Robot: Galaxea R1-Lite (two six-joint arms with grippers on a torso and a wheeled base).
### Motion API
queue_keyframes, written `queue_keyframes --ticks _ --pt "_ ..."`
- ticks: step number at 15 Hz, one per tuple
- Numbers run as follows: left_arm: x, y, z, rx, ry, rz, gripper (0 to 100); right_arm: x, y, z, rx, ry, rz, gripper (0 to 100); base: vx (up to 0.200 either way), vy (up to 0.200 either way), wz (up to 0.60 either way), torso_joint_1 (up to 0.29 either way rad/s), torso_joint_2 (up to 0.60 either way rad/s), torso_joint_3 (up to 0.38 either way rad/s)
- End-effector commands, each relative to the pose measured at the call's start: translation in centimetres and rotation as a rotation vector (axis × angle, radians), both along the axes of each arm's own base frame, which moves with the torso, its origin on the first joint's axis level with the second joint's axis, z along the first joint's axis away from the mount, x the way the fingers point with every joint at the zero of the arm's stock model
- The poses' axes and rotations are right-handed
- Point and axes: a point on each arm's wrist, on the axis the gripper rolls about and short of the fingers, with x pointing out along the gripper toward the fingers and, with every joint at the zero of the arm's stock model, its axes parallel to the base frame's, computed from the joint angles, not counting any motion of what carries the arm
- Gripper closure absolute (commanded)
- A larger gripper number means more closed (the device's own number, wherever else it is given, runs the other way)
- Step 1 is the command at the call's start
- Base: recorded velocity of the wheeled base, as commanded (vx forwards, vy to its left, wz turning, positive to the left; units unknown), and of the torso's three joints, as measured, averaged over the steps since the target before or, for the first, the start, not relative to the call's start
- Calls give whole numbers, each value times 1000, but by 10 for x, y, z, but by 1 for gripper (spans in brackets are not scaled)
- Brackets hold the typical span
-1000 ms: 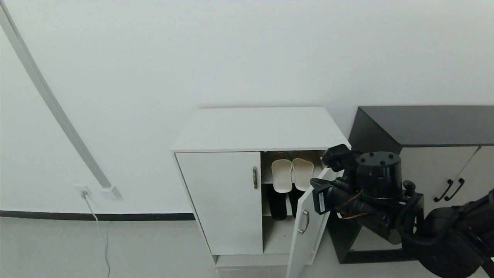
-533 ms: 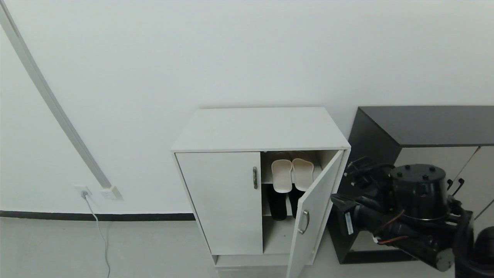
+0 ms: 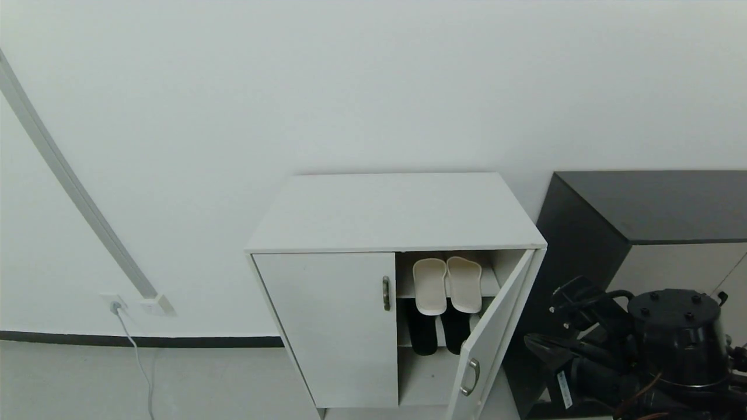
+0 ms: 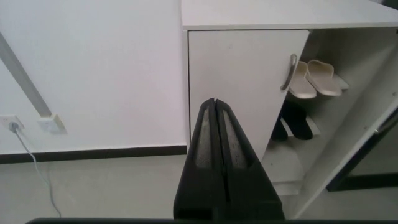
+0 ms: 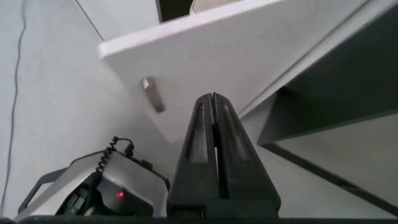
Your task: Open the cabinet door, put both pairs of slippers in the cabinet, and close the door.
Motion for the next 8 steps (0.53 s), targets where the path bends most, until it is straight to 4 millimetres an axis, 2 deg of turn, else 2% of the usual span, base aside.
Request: queue_keyframes --ticks 1,8 --pt "0 0 0 -1 0 -2 100 0 7 -6 -15 20 22 100 0 0 0 0 0 0" --pt "0 0 0 -1 0 0 100 36 38 -33 20 30 2 100 0 0 0 0 0 0"
